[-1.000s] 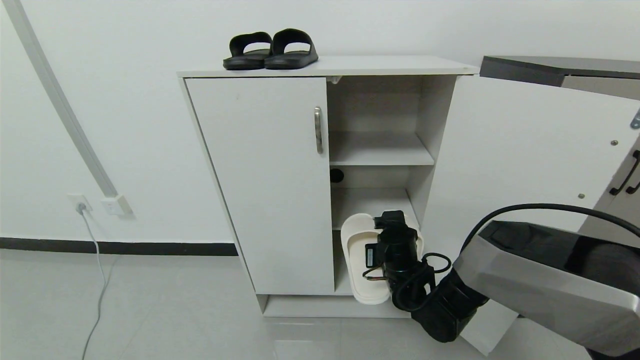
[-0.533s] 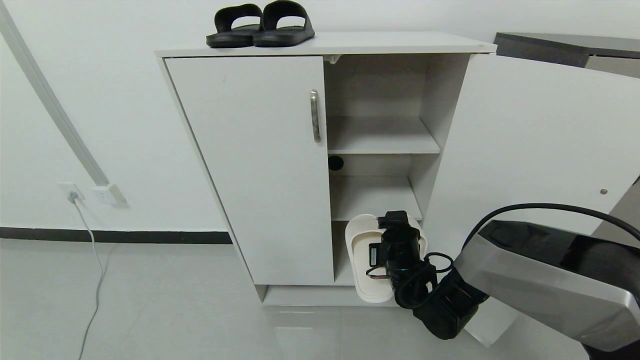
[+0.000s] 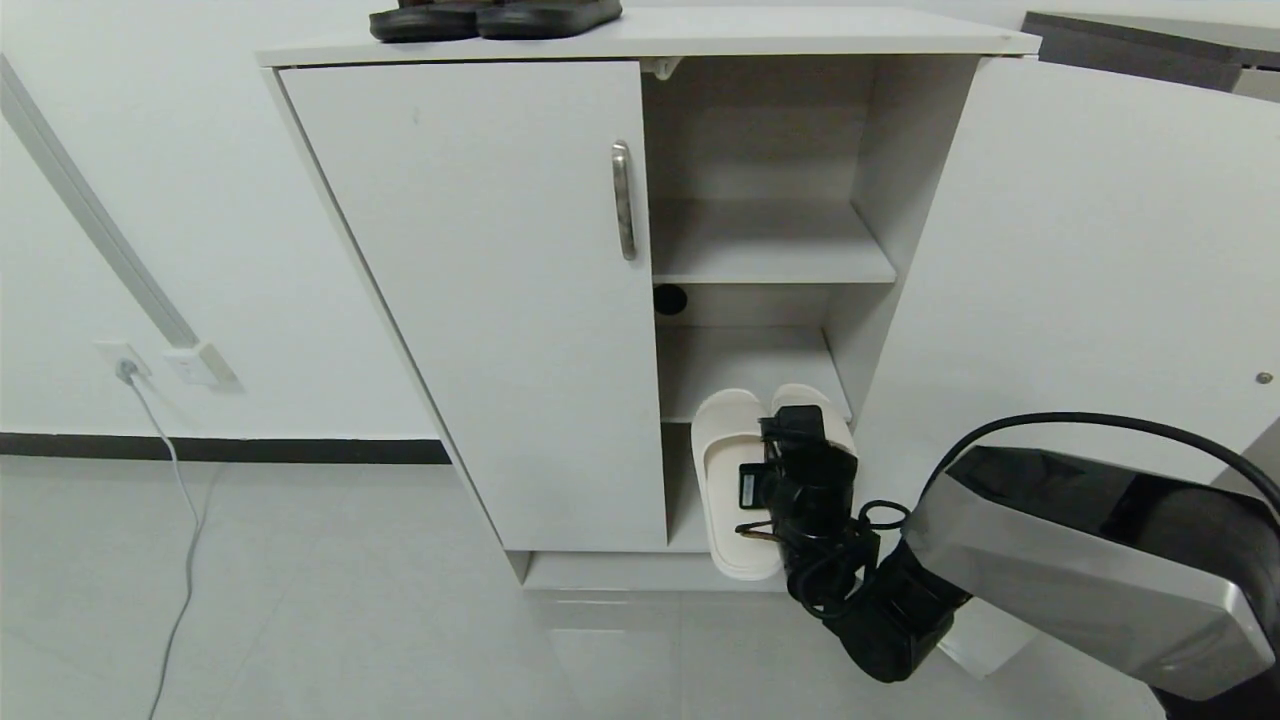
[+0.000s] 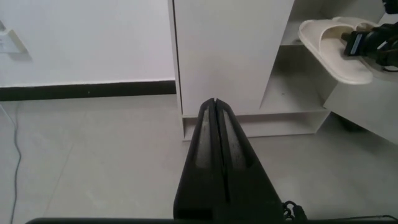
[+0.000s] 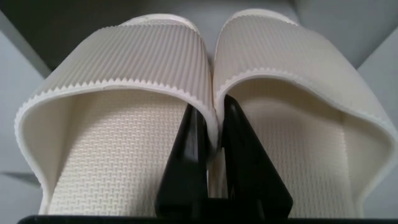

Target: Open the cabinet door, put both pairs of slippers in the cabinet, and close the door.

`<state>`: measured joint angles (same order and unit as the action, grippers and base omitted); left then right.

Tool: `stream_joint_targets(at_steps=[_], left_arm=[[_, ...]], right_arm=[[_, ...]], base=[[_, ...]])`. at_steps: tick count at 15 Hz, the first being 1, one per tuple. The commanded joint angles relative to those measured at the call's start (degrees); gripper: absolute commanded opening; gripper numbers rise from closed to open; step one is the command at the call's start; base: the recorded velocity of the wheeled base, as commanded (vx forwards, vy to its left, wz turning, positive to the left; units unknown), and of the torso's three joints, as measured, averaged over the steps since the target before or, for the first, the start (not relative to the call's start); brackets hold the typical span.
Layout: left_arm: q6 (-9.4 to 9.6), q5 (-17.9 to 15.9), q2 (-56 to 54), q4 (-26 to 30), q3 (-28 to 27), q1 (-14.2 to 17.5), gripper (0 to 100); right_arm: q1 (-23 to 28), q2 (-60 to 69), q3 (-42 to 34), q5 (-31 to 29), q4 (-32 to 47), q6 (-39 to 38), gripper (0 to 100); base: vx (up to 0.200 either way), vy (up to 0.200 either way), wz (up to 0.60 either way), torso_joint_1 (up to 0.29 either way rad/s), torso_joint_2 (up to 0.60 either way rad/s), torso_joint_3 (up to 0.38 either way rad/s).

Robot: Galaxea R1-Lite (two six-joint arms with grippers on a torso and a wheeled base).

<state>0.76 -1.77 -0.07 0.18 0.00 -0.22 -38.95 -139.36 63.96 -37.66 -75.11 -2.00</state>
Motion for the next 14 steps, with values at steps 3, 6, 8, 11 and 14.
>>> stream_joint_targets(at_steps=[3,6,8,11,14], left_arm=[[0.04,0.01,0.07,-0.01,0.00,-0.04,0],[0.04,0.01,0.07,-0.01,0.00,0.04,0],[-0.05,-0.08,0.07,-0.01,0.00,-0.04,0],[0.04,-0.08,0.16,-0.01,0.00,-0.04,0],[0.04,-0.08,0.16,-0.01,0.00,-0.04,0]], right_arm=[[0.54,-3.11,0.11,-0.14,-1.97,1.82,0],[0.54,-3.20,0.20,-0.05,-1.97,1.91,0],[0.63,-3.20,0.20,-0.05,-1.97,1.82,0],[0.80,-3.11,0.37,-0.05,-1.97,1.82,0],[0.80,-2.93,0.46,-0.05,-1.97,1.82,0]], base=[[0.000,0.000,0.00,0.000,0.00,0.000],[0.000,0.000,0.00,0.000,0.00,0.000],[0.000,0.000,0.00,0.000,0.00,0.000],[0.200,0.000,0.00,-0.001,0.01,0.004],[0.200,0.000,0.00,0.004,0.00,0.002]])
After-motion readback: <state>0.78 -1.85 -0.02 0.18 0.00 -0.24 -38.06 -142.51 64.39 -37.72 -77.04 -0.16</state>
